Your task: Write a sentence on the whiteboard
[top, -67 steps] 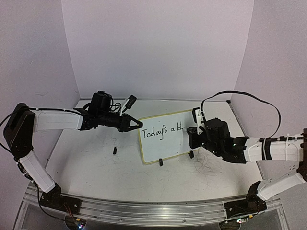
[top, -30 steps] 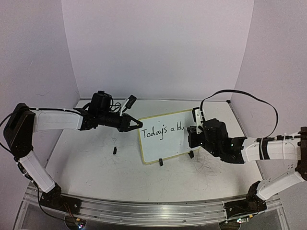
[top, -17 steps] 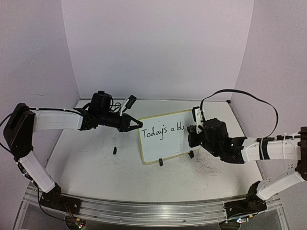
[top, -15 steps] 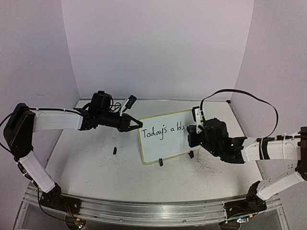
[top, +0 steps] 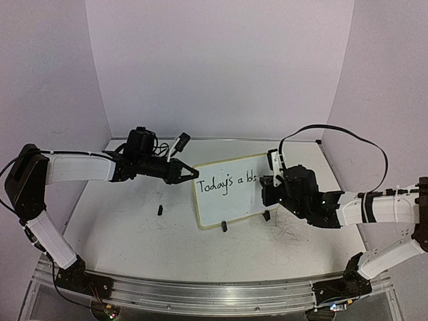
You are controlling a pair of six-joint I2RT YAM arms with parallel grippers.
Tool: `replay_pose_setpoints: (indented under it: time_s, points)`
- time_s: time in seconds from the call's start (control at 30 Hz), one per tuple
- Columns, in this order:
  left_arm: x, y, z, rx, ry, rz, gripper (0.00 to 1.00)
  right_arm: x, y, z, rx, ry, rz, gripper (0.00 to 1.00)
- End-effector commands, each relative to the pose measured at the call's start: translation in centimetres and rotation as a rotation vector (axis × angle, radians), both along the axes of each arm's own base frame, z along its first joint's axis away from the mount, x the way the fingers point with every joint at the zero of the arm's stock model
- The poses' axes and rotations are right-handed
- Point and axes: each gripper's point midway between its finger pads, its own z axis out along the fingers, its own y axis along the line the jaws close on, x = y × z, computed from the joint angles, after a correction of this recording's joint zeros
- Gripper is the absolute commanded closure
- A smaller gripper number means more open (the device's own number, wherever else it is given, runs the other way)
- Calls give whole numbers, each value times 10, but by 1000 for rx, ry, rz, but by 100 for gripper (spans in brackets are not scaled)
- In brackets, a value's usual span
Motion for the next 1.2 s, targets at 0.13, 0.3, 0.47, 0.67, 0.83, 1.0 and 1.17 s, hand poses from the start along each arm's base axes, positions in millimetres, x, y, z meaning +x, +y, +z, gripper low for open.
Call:
replay_pose_setpoints:
  time_s: [0.13, 0.3, 0.47, 0.67, 0.83, 1.0, 1.17]
  points:
    - [9, 4, 33, -31, -128, 42, 100, 0, 2, -5, 14, 25, 1, 100]
    - [9, 4, 33, -31, -128, 41, 100, -1, 0, -9, 7, 36, -5, 100]
    - [9, 4, 33, -32, -127, 40, 100, -2, -3, -15, -2, 48, -14, 100]
    - [9, 4, 32, -31, -127, 40, 100, -3, -4, -18, -8, 57, -15, 100]
    - [9, 4, 32, -30, -127, 40, 100, -4, -6, -21, -13, 64, -20, 100]
    - [9, 4, 33, -32, -128, 39, 100, -5, -10, -24, -20, 68, -31, 100]
    - [9, 3, 32, -32, -126, 36, 100, -2, -14, -22, -26, 56, -55, 100]
